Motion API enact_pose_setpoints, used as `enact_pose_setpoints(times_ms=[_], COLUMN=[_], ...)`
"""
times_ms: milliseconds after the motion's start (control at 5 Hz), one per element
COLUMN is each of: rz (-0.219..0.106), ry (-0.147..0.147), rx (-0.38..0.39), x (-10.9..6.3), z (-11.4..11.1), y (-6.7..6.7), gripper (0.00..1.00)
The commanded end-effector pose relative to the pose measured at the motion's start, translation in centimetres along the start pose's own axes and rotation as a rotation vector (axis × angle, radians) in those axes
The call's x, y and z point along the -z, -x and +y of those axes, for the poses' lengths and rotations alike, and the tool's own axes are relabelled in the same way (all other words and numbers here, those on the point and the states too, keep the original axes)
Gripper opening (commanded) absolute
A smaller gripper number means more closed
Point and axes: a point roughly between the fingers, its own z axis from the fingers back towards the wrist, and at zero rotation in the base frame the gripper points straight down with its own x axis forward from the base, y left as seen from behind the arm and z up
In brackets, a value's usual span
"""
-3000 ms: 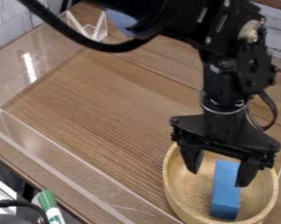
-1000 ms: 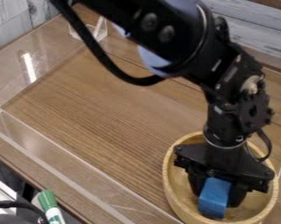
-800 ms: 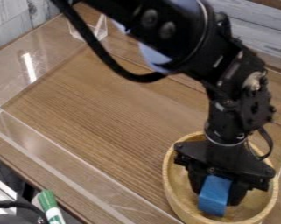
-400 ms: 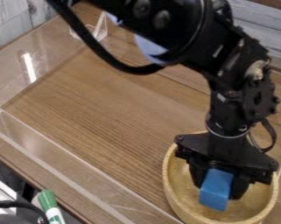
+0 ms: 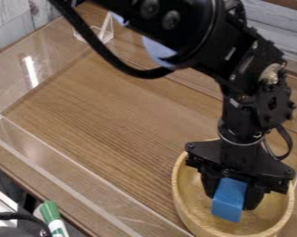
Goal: Put the blue block in the brown bowl
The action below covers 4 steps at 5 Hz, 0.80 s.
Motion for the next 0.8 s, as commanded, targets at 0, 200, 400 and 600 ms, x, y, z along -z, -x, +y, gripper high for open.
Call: enact_pose_setpoints(times_ms=[0, 200, 400, 600], rz=[-0.08, -0.089, -0.093, -0.098], ry=[0.059, 0.064, 0.07, 0.075], rx=[0.005, 0.002, -0.001, -0.007], x=[-2.0, -1.97, -1.88, -1.76], z=[-1.02, -1.02, -0.98, -0.93], y=[-1.18, -1.29, -1.36, -1.43], gripper=[0.0, 0.0, 0.0, 0.0])
